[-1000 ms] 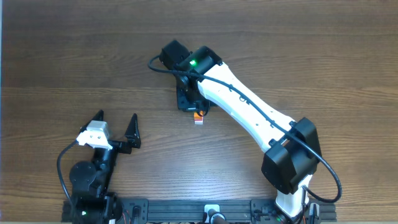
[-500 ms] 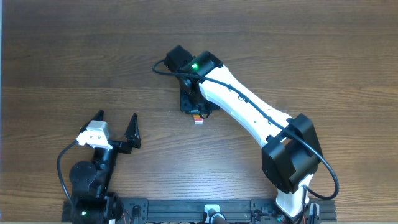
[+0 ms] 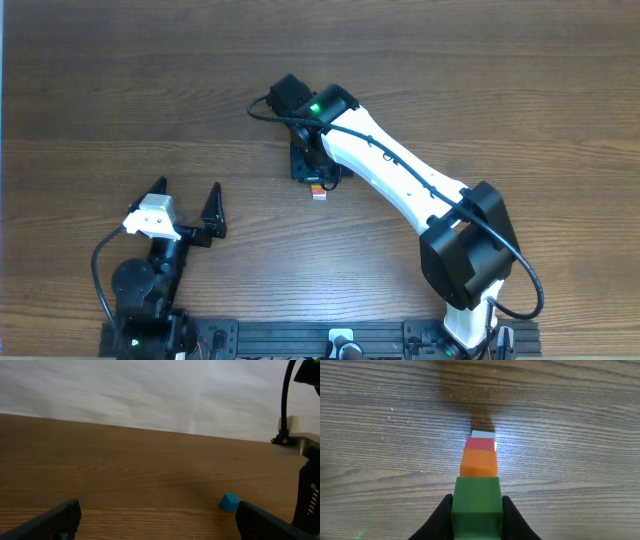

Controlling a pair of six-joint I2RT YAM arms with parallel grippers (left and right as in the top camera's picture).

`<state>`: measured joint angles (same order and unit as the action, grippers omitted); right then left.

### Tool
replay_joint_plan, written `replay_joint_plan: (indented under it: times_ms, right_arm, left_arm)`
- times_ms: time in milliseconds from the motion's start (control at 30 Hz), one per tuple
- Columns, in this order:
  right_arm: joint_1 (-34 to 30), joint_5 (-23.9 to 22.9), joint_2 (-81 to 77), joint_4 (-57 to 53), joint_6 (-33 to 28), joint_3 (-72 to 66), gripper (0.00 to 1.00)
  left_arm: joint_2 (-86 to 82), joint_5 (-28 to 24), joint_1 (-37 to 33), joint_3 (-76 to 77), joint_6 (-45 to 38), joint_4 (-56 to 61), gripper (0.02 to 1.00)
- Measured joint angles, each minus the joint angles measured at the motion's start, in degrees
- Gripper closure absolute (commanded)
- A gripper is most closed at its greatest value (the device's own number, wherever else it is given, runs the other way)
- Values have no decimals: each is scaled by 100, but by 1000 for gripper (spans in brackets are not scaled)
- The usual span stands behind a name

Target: Stack Cubes

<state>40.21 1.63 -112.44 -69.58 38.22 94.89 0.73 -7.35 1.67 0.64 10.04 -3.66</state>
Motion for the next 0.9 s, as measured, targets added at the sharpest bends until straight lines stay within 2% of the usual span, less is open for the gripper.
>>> replay_joint_plan:
  times_ms: [900]
  right_arm:
    - [0, 0, 0, 140, 122, -149, 991]
  left_arm:
    - [0, 0, 0, -2, 0, 0, 20]
